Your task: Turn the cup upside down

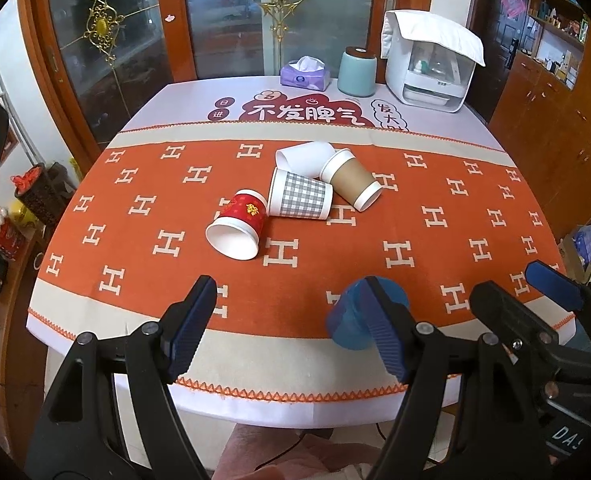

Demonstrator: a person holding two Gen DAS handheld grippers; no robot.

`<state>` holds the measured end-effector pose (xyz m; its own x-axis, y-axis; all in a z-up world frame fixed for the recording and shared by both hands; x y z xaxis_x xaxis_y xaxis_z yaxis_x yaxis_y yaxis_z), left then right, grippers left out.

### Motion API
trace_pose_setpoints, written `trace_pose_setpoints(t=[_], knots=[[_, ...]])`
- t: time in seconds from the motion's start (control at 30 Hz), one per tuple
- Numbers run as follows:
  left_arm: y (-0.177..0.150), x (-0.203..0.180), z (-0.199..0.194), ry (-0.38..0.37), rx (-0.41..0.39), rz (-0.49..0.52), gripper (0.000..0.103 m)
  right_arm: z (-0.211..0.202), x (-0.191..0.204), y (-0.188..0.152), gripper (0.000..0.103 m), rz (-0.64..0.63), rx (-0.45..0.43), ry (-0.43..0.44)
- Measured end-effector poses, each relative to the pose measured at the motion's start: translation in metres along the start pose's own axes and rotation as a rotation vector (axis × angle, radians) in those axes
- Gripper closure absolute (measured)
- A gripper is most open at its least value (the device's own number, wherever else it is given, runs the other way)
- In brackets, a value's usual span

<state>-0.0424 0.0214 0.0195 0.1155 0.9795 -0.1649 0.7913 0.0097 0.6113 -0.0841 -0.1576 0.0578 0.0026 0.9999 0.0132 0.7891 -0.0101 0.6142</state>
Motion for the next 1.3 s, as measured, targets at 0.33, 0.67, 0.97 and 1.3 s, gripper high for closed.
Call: trace_pose_setpoints(t=[0.33, 0.67, 0.97, 1.3], knots=[[0.002, 0.0, 0.008, 0.008, 0.018, -0.002, 0.032, 0.006, -0.002, -0.002, 0.021, 0.005, 0.011, 0.002], [0.003, 0.001, 0.012, 0.007, 0.027, -0.004, 0.032, 0.011, -0.003, -0.004, 0.022, 0.008, 0.019, 0.0], [0.003, 0.002, 0.014, 0.007, 0.031, -0.005, 0.032, 0.015, -0.002, -0.006, 0.021, 0.012, 0.027, 0.001], [0.0, 0.007, 0.016, 0.007, 0.034, -0.006, 0.032, 0.016, -0.002, -0.006, 0.022, 0.013, 0.03, 0.004]])
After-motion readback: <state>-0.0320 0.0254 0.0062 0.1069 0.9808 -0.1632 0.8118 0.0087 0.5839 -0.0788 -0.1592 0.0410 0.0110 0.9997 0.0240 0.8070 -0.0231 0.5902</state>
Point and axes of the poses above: each gripper's, at about its wrist camera, not at the fingertips, and z roughly the way its jaws point, x to its left, y to its top, the point moved 1 cm from there along z, roughly the way its jaws point, and after that the axes turned 11 degrees about -y, right-handed, at the moved point
